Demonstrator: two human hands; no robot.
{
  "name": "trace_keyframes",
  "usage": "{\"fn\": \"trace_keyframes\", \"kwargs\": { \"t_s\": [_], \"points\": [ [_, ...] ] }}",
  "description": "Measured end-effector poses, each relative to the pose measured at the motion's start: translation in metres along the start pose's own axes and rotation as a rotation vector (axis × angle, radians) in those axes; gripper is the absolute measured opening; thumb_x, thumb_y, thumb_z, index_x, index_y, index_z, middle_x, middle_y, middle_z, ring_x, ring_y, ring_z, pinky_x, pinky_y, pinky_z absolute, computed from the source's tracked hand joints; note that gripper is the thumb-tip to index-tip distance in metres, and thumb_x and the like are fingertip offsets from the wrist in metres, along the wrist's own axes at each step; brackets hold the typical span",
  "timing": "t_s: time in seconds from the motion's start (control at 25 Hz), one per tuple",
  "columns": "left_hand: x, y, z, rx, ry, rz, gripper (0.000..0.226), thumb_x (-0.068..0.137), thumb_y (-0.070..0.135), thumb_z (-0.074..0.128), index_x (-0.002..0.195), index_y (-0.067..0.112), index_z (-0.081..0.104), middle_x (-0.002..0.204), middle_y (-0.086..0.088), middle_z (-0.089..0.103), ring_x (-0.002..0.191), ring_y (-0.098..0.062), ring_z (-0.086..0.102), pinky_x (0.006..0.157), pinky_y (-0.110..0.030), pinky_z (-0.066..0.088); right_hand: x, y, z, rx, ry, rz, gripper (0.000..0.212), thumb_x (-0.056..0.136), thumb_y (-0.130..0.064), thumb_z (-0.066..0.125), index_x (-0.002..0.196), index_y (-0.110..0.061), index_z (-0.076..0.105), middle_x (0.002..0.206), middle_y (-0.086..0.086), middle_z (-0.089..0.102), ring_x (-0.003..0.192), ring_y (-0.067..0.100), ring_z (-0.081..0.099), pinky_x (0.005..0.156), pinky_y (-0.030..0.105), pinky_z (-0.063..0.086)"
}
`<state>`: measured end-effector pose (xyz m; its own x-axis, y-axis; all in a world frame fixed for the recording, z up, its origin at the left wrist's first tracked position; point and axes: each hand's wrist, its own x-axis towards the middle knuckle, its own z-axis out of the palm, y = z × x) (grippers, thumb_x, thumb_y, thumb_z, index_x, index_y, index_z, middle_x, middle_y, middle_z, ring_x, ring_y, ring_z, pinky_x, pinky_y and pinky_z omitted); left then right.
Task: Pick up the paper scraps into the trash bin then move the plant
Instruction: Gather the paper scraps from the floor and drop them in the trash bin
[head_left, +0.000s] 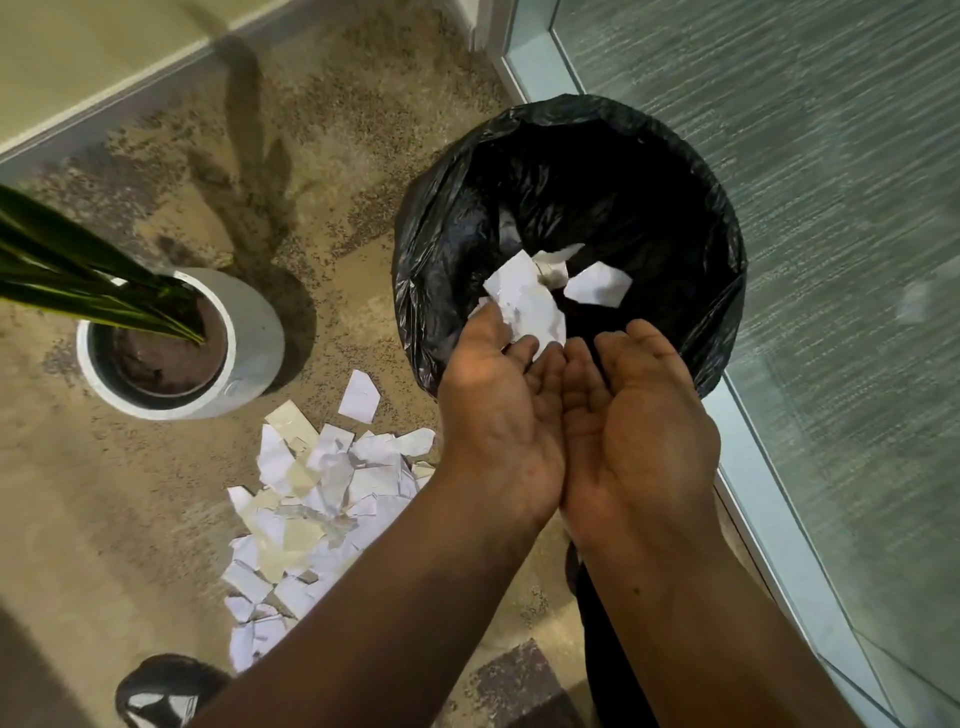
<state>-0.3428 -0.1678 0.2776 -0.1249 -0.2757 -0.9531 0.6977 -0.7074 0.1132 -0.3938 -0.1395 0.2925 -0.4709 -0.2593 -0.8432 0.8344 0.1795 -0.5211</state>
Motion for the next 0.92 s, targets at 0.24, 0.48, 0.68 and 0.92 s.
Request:
{"fn": "trace_keyframes", "kwargs": {
  "t_s": [0.24,0.48,0.68,0.92],
  "points": [
    [0.002,0.007,-0.01,-0.026,-0.002,0.011,0.036,0.1,0.032,0.054,0.117,0.002,0.065,0.122,-0.013,0.069,0.113,-0.026,0.068,0.093,-0.033,0.057,0.002,0.012,0.0,-0.056,-0.052,0.03,0.02,0.1,-0.004,0.056,0.116,-0.007,0.068,0.103,0.013,0.079,0.095,0.022,0.077,0.076,0.026,0.062],
    [0.002,0.016,-0.062,-0.118,-0.082,0.107,0.016,0.094,0.01,0.06,0.091,0.001,0.073,0.083,-0.011,0.072,0.073,-0.017,0.068,0.073,-0.023,0.059,-0.007,0.055,-0.01,-0.142,-0.261,0.051,0.026,0.095,0.004,0.054,0.119,0.002,0.065,0.097,0.014,0.071,0.084,0.02,0.07,0.079,0.027,0.06],
    [0.015,0.04,-0.162,-0.082,0.01,0.269,0.015,0.094,0.009,0.056,0.096,0.004,0.07,0.083,-0.011,0.074,0.072,-0.019,0.069,0.07,-0.026,0.058,-0.018,0.125,-0.027,-0.437,-0.382,0.115,0.026,0.093,0.004,0.058,0.094,-0.014,0.076,0.098,0.01,0.078,0.084,0.016,0.073,0.066,0.021,0.057],
    [0.059,0.068,-0.322,0.189,0.398,0.156,0.01,0.092,0.015,0.063,0.09,0.016,0.073,0.085,0.002,0.073,0.084,-0.018,0.066,0.071,-0.028,0.051,-0.01,0.218,-0.085,-0.977,-0.421,0.25,0.024,0.099,-0.008,0.062,0.092,-0.026,0.077,0.102,0.0,0.078,0.097,0.02,0.073,0.079,0.029,0.054]
  ]
}}
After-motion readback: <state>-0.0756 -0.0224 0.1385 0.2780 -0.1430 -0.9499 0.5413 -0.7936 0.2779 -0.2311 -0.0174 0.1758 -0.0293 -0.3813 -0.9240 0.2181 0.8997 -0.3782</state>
